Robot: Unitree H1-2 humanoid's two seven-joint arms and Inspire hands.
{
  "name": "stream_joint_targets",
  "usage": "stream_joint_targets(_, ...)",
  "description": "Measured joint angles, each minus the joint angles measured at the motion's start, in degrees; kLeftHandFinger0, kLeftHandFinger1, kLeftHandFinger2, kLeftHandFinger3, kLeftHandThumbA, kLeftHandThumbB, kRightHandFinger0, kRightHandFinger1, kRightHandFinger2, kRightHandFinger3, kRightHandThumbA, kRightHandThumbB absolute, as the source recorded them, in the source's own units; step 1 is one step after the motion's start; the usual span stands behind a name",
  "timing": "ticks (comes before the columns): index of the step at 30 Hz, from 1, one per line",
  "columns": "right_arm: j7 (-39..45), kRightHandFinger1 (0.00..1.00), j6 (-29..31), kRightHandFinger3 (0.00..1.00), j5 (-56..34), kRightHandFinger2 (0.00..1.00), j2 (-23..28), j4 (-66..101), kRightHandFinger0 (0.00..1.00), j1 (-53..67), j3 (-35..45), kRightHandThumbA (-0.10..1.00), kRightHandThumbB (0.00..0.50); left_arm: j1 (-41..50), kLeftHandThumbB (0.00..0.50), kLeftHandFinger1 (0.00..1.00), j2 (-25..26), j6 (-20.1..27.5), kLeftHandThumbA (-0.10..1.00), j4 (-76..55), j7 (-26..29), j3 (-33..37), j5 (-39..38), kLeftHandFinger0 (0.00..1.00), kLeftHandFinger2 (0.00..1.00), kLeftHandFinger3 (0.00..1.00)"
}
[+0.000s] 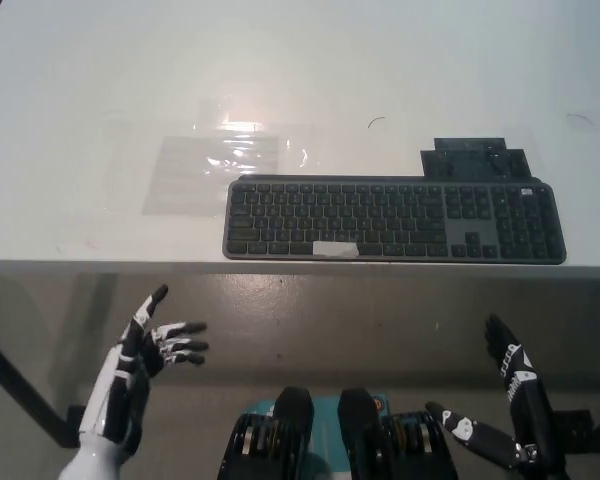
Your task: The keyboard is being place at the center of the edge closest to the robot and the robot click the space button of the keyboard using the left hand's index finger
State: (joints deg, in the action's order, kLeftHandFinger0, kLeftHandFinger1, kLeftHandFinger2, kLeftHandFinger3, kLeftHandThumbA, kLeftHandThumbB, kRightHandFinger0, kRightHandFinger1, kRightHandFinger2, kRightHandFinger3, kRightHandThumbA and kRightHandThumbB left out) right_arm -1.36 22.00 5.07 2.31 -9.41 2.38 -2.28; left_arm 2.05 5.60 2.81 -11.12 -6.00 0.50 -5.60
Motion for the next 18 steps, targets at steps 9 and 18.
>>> stream_joint_targets(9, -0.1, 1.0, 0.1, 1.0, 0.5, 1.0, 0.0, 0.0, 1.0, 0.0, 0.0, 1.0, 0.246, -1.0, 0.412, 0.0, 0.2, -3.4, 1.0, -6.6, -0.5, 1.6, -0.4, 0.0, 0.03, 1.0)
stream_joint_targets(18, -0.1, 1.0, 0.1, 1.0, 0.5, 1.0, 0.0, -0.4, 1.0, 0.0, 0.0, 1.0, 0.247, -8.1, 0.444, 0.0, 4.8, -3.4, 1.0, -6.2, -1.0, 7.9, 10.5, 0.0, 0.22, 1.0)
